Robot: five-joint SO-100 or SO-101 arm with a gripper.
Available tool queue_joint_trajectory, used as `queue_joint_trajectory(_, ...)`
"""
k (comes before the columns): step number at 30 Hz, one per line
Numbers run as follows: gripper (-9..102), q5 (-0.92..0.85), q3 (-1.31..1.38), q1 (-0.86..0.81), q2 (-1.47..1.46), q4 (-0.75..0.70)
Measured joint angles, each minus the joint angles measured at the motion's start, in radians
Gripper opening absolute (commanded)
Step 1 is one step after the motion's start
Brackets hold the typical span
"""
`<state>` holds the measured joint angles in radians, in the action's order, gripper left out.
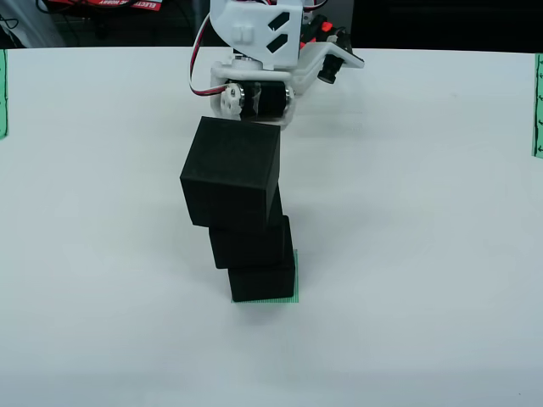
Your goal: Stack 3 Blocks on the chosen place.
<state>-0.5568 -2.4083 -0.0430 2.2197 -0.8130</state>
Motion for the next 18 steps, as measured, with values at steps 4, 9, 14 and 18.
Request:
queue_joint_trajectory(4, 0, 0.003, 0.005, 0.005, -0.003, 0.000)
queue_joint_trajectory(9, 0, 0.005, 0.006, 0.020, -0.003, 0.000)
queue_joint_trajectory(14, 0, 0.005, -0.014, 0.040, 0.018, -0.002)
queue_joint_trajectory(18, 0, 0.006, -0.037, 0.104, 0.069, -0.029)
